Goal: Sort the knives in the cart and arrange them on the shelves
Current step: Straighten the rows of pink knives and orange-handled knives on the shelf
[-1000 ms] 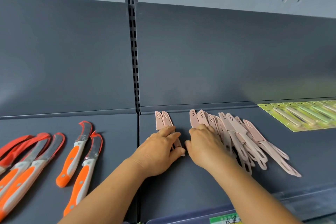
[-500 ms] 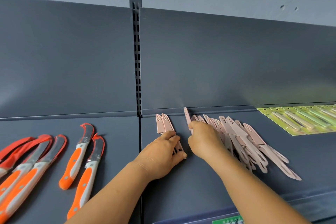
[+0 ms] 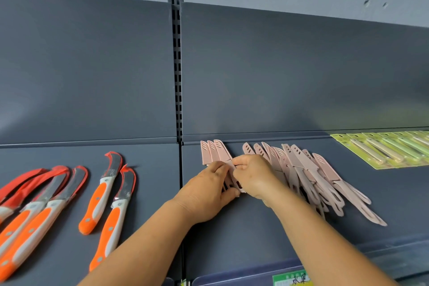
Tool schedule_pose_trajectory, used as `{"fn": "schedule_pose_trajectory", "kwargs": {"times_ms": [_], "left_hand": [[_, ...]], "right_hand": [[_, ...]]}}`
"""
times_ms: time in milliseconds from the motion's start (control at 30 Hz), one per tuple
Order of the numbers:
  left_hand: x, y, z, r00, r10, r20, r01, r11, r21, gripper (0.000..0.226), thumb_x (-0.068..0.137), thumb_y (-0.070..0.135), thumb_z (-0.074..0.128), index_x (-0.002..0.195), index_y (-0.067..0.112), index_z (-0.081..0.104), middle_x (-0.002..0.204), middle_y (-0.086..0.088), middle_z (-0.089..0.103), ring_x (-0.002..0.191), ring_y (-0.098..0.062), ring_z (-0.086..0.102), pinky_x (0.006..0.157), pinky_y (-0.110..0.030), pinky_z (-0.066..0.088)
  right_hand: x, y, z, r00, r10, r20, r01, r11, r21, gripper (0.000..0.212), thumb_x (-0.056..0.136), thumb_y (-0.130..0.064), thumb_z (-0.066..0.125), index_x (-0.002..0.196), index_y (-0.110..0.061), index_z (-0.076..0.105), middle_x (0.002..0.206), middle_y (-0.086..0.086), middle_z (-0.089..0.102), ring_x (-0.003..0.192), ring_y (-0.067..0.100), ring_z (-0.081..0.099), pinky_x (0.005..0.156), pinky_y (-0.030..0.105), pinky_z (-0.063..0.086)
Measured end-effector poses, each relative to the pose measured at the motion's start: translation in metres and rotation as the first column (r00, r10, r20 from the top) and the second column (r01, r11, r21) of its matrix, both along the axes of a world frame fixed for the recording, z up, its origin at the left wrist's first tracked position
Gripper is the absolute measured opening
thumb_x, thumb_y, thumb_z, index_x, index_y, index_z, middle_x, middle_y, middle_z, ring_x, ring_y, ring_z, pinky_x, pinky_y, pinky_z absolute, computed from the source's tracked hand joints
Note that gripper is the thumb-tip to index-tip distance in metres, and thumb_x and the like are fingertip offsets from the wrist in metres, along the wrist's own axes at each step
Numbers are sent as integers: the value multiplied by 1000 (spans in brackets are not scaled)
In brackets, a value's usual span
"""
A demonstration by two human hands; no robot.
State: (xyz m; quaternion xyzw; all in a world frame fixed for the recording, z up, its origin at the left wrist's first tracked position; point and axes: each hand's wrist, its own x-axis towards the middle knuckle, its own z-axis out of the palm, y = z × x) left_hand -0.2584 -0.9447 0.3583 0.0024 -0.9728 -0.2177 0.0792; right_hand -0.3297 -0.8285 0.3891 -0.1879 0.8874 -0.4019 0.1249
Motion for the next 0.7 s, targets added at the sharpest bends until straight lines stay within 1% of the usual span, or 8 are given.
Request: {"fn": "schedule_pose_trajectory", "kwargs": {"times_ms": [100,167,233,300,367,433,567,700], "left_hand": [[0,0,0,998,-31,-52,30,999,-23,50,94,43,49,139,24,38,144,12,33,122,-16,45,99,-27,40],[0,0,1,997,-44,-68,41,998,-47,49,95,40,48,140,24,39,147,12,31,126,-19,43,102,-27,37],[0,1,2,996,-57,-75,52,997,-58,48,96,39,46,140,23,40,149,10,30,129,-21,41,104,-26,35],[0,3,2,994,-70,-79,64,995,-73,46,96,40,45,139,22,43,149,9,32,130,-21,40,104,-26,33],[0,5,2,995,-74,-64,67,993,-93,45,96,43,44,137,25,45,148,10,33,129,-20,41,103,-26,35],[-1,7,1,996,-72,-55,65,992,-106,41,95,45,44,131,27,49,143,14,37,123,-16,45,98,-25,38],[-2,8,2,997,-39,-70,31,994,-102,40,93,49,46,123,25,52,130,12,48,112,-15,51,91,-24,42],[-2,9,1,997,-27,-70,19,994,-112,53,93,51,46,140,28,39,144,12,38,127,-16,43,99,-26,37]], "right_hand": [[1,1,1,995,67,-77,-59,993,102,32,88,-11,43,99,-29,67,96,-1,69,88,22,62,69,27,52],[-2,5,2,985,63,-160,-34,983,180,22,86,-7,40,78,-23,54,86,0,61,79,26,52,62,30,45],[-3,12,4,961,49,-271,38,951,308,17,85,-6,40,76,-18,48,89,4,54,85,29,47,63,30,39],[-6,20,4,933,108,-344,83,864,497,28,89,-13,42,112,-17,58,120,10,52,114,33,46,88,35,42],[-6,25,1,927,172,-333,75,786,614,49,93,-21,44,141,-20,38,145,9,35,132,30,33,105,36,30],[-5,27,-3,917,205,-343,51,792,609,46,94,-22,45,140,-20,40,144,8,35,128,28,36,98,32,32],[-4,25,-5,921,181,-344,16,867,499,21,91,-13,47,109,-14,58,120,7,48,105,27,50,76,28,39],[-4,21,-1,913,152,-378,84,838,539,18,89,-12,53,105,-15,59,108,7,55,90,27,54,65,28,37]]}}
